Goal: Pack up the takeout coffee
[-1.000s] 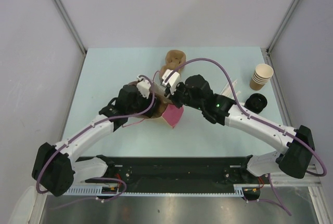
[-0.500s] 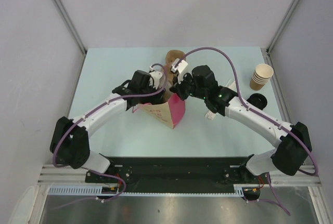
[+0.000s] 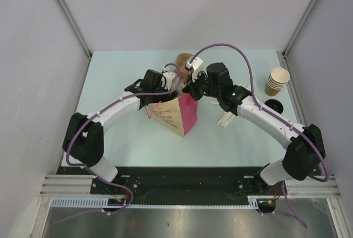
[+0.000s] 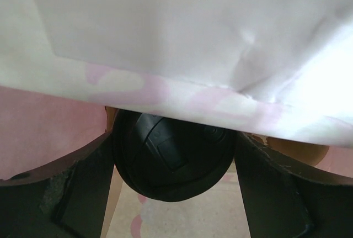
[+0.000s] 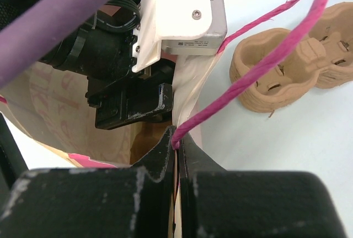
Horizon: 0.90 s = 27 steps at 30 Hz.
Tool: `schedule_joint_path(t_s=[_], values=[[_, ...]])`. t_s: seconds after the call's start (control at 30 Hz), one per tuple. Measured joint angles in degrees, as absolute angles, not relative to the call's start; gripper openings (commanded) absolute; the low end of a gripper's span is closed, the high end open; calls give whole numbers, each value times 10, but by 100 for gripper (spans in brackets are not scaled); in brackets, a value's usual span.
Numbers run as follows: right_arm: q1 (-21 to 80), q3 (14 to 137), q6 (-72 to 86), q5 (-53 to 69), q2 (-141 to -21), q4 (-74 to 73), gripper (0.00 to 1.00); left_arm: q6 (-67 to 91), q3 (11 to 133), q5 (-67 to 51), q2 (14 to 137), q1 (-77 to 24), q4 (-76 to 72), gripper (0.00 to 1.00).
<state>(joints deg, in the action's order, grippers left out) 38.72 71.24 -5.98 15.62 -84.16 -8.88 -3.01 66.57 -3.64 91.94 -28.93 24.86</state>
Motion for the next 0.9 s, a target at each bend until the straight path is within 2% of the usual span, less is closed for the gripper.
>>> schedule_joint_path(t_s=[0.07, 0.17, 0.2, 0.27, 0.37, 0.43, 0.47, 0.5, 0.53, 0.9], values=[[384, 714, -60, 159, -845, -89, 0, -30, 668, -39, 924, -288, 248, 2], [381, 717, -60, 161, -849, -89, 0, -31, 672, -46, 928, -285, 248, 24], [380, 717, -60, 162, -849, -89, 0, -33, 672, -48, 928, -284, 248, 43], [380, 717, -60, 163, -849, -90, 0, -34, 672, -50, 925, -283, 250, 57], [380, 718, -60, 168, -849, -91, 0, -37, 672, -53, 918, -281, 260, 63], [380, 719, -60, 171, -849, -92, 0, -37, 674, -55, 912, -280, 272, 70], [380, 719, -60, 171, -849, -92, 0, -37, 675, -55, 910, -280, 277, 76], [380, 720, -60, 172, -849, -92, 0, -37, 679, -56, 909, -279, 286, 95], [380, 720, -60, 172, -849, -92, 0, -36, 683, -56, 908, -279, 295, 100], [379, 725, -60, 172, -849, -92, 0, -34, 695, -51, 873, -284, 343, 100]])
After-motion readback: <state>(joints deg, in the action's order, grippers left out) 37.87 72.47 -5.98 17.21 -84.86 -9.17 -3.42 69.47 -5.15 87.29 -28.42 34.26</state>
